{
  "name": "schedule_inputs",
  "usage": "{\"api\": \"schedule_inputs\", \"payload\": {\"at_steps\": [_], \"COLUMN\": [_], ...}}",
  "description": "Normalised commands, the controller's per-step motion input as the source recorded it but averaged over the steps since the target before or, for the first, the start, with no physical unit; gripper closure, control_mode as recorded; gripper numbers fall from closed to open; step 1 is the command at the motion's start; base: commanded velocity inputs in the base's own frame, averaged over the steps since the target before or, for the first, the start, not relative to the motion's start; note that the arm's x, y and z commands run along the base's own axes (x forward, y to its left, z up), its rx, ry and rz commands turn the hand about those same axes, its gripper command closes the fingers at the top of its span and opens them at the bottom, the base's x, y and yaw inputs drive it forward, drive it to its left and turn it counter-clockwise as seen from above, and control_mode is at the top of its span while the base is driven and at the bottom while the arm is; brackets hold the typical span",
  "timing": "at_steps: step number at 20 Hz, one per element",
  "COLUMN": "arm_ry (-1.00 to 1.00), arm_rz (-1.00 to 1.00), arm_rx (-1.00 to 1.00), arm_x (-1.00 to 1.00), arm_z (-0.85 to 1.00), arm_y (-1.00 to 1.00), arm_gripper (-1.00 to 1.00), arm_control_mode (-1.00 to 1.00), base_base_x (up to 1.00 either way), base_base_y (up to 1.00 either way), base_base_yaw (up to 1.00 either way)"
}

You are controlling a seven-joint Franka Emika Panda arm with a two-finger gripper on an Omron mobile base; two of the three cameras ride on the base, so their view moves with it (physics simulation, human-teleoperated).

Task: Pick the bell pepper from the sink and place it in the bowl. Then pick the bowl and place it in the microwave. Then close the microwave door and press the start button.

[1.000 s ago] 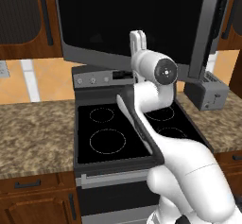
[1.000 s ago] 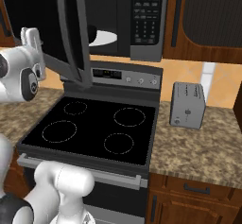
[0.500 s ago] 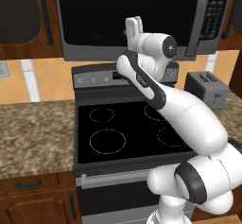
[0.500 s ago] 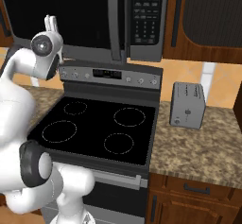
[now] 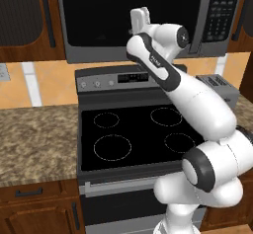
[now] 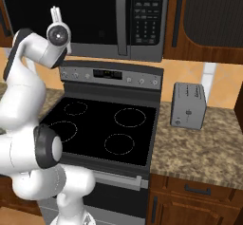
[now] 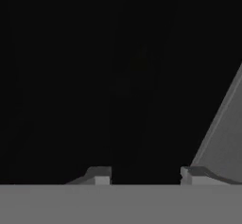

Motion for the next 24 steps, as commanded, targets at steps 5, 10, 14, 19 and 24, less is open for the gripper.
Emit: {"api": "schedule_inputs", "payload": {"at_steps": [5, 10, 14, 19, 24], "arm_ry": [-0.02, -0.03, 0.04, 0.07, 0.04], "arm_rz": [0.00, 0.00, -0.07, -0.08, -0.02], "arm_rx": [0.02, 0.07, 0.03, 0.01, 0.04], "arm_x": [-0.72, -1.00, -0.77, -0.29, -0.06], "arm_z": [0.00, 0.00, 0.00, 0.00, 0.00], "arm_y": [-0.59, -0.90, -0.95, -1.00, -1.00], "arm_gripper": [-1.00, -1.00, -1.00, -1.00, -1.00], "arm_control_mode": [-1.00, -1.00, -1.00, -1.00, -1.00], "base_base_x": [0.00, 0.00, 0.00, 0.00, 0.00], "base_base_y": [0.00, 0.00, 0.00, 0.00, 0.00], "base_base_yaw": [0.00, 0.00, 0.00, 0.00, 0.00]}}
